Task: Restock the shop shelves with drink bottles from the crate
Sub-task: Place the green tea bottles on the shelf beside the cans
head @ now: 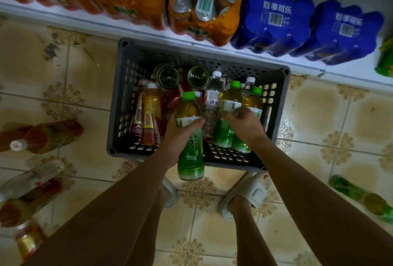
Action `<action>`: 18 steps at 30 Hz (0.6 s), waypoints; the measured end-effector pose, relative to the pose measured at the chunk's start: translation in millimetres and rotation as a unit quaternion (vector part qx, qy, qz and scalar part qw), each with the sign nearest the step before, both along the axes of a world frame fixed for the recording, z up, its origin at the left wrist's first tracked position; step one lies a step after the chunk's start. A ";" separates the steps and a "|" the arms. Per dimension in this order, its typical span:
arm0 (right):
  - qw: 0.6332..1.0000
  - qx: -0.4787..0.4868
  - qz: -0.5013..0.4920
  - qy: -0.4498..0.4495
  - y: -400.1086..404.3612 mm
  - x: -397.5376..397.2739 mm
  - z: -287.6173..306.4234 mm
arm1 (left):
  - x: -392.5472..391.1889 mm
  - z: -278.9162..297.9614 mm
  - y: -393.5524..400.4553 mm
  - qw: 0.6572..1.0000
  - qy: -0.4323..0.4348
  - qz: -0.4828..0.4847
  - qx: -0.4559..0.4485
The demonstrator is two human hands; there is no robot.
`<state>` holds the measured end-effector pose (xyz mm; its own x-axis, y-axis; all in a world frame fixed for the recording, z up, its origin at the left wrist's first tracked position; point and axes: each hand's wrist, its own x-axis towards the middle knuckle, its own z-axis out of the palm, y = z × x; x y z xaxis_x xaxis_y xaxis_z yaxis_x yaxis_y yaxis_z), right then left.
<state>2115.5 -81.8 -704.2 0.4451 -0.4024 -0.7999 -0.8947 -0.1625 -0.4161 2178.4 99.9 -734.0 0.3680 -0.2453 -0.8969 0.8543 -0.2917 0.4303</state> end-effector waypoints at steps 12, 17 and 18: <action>0.985 -0.091 -0.073 0.125 23.9 8.8 -80.8 | -6.0 -25.2 -2.8 0.998 0.057 0.023 0.020; 0.993 -0.013 -0.091 0.078 15.8 -5.3 -65.9 | -7.2 -20.1 -5.9 0.999 0.034 0.018 0.025; 0.993 0.007 -0.101 0.065 14.2 -10.8 -60.3 | -8.1 -15.7 -8.1 0.999 0.034 0.020 0.032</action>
